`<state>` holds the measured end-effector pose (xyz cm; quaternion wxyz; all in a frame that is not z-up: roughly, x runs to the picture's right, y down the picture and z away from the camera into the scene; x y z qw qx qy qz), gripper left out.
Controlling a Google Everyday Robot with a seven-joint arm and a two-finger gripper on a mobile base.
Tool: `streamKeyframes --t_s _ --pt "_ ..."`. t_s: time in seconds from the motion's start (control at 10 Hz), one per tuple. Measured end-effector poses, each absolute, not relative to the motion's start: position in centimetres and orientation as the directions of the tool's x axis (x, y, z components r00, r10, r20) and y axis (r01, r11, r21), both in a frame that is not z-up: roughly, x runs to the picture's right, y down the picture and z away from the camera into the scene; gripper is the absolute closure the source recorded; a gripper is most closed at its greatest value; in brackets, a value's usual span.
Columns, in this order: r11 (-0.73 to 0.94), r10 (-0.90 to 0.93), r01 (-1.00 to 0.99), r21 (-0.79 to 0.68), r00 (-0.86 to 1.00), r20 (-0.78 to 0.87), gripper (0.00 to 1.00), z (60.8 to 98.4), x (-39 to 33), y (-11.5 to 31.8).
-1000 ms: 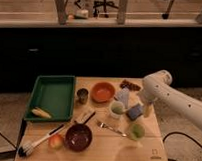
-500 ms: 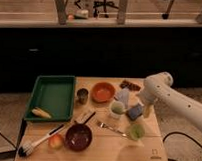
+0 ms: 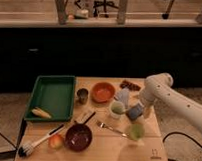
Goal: Place sponge in purple bowl
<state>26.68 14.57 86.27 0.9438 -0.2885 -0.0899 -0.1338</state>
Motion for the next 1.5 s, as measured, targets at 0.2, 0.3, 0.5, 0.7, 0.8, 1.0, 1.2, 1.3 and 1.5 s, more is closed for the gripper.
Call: streamKeyframes --t_s 0.2,0.3,0.5,0.7,0.8,1.0,1.2,1.3,1.5 --pt "0.789 -0.199 0.317 -0.527 0.943 0.268 0.2 87.2 26.4 15.3" --pt "0.78 -0.197 0.323 -0.535 0.939 0.28 0.2 87.6 26.2 15.8" --pt "0.766 -0.195 0.336 -0.547 0.934 0.301 0.28 88.2 25.9 16.6" --pt "0.758 -0.194 0.345 -0.554 0.929 0.315 0.47 88.5 25.6 17.2" --pt "0.755 -0.194 0.348 -0.556 0.928 0.318 0.57 88.5 25.7 17.4" --pt "0.75 -0.186 0.356 -0.558 0.923 0.338 0.76 88.5 25.7 17.6" --pt "0.751 -0.195 0.365 -0.55 0.919 0.344 0.97 88.0 25.9 17.0" --pt "0.755 -0.202 0.372 -0.54 0.916 0.348 1.0 87.4 26.0 16.2" --pt "0.763 -0.217 0.387 -0.518 0.908 0.358 1.0 86.4 26.1 14.7"
